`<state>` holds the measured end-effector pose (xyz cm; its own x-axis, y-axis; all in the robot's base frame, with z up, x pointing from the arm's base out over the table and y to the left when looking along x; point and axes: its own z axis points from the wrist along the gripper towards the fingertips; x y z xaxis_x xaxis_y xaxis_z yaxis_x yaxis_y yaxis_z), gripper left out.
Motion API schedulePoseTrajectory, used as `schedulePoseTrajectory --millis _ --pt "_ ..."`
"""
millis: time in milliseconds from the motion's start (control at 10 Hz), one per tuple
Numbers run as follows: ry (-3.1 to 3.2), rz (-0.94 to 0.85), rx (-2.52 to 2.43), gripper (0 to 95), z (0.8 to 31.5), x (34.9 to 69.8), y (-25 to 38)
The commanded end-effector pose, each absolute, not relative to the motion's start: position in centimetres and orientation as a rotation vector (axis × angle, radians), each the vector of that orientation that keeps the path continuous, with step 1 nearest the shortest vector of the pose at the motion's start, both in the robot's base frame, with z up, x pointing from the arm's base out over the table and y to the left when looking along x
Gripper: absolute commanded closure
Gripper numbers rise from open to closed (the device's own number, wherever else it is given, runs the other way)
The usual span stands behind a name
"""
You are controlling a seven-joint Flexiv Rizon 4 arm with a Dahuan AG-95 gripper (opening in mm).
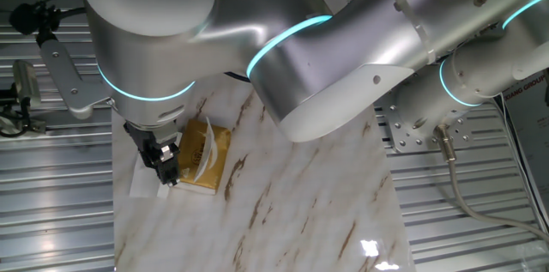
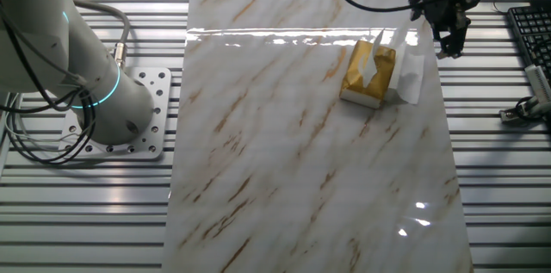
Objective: Pull out a napkin
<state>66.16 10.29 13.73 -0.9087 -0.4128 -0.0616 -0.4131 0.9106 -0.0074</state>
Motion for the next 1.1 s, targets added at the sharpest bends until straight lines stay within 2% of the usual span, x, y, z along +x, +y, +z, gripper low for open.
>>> schedulePoseTrajectory --millis 100,1100 --pt "3.018 0.01 -0.652 0.0 13.64 66.14 10.29" --pt "3.016 0.018 -0.745 0.0 13.41 66.09 10.3"
